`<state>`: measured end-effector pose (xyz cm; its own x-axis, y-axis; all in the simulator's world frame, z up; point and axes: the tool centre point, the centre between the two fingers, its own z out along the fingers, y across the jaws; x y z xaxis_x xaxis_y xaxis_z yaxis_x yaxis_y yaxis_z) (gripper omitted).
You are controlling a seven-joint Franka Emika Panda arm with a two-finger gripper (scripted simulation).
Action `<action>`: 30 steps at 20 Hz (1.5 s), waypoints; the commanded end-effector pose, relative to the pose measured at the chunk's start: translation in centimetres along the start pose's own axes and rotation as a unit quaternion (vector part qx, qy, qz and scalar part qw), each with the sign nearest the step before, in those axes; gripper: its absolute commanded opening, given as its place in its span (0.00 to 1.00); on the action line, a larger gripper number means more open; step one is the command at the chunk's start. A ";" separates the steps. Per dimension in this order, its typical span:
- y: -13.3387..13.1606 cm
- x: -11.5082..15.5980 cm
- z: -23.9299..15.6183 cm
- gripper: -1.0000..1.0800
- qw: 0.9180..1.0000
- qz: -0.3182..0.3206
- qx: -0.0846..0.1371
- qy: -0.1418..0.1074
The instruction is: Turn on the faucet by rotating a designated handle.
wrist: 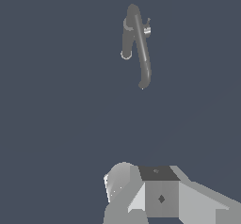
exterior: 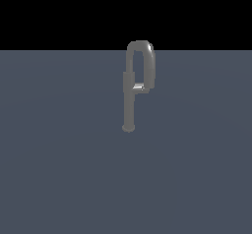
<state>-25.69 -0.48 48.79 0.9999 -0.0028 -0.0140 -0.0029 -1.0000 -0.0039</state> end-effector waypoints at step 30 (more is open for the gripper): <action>-0.1 10.1 1.6 0.00 0.977 0.116 0.113 -0.140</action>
<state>-16.45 -0.31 47.34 0.9400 -0.1829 -0.2879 -0.2396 -0.9549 -0.1755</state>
